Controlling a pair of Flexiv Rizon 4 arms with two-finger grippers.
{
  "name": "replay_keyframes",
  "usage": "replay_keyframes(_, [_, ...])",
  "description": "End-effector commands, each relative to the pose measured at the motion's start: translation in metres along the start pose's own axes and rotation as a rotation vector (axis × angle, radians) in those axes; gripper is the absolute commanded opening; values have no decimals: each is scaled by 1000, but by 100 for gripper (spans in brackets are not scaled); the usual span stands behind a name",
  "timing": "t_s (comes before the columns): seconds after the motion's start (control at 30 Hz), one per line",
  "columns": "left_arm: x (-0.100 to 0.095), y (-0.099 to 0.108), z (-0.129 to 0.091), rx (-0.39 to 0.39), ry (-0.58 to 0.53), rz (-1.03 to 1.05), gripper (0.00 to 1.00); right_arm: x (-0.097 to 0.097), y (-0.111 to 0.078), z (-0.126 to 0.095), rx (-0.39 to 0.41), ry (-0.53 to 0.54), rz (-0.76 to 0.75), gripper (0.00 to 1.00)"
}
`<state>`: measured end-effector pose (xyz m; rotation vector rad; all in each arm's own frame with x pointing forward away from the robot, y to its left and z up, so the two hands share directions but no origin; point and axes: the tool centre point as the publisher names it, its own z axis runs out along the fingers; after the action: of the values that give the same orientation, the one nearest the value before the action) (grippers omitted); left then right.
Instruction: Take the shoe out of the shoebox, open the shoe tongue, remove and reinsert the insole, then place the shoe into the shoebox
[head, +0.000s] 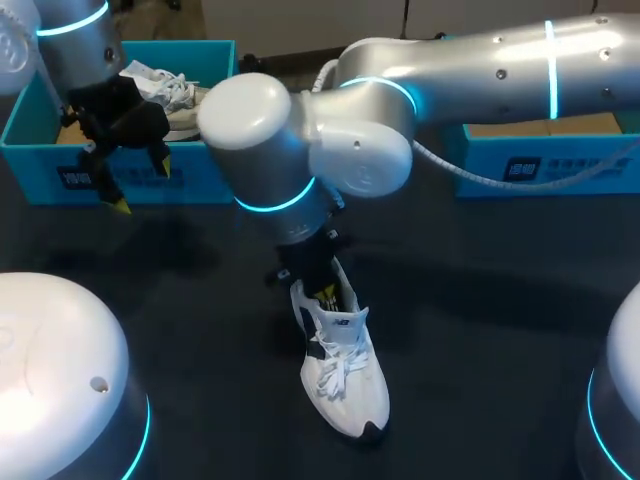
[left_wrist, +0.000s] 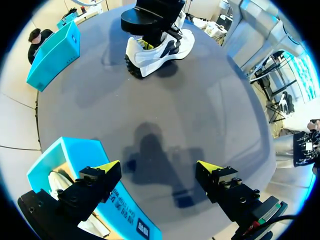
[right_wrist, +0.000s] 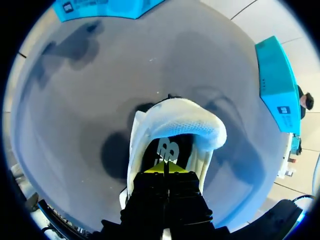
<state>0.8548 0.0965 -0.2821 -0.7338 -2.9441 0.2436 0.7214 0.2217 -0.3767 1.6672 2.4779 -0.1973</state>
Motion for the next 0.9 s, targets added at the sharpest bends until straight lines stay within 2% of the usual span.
replay_keyframes(0.03, [1, 0, 0, -1, -1, 1, 100, -4, 3, 23, 21, 90, -5, 0])
replay_keyframes(0.17, [1, 0, 0, -1, -1, 1, 100, -3, 3, 37, 38, 148, -1, 0])
replay_keyframes(0.27, [1, 0, 0, -1, -1, 1, 100, -2, 2, 40, 47, 167, 6, 0])
replay_keyframes(0.6, [1, 0, 0, -1, -1, 1, 100, 0, -13, -13, 49, 165, -23, 0])
replay_keyframes(0.77, [1, 0, 0, -1, -1, 1, 100, -7, -19, -20, 99, 185, -80, 0])
replay_keyframes(0.9, [1, 0, 0, -1, -1, 1, 100, -13, -23, -17, 103, 228, -109, 0])
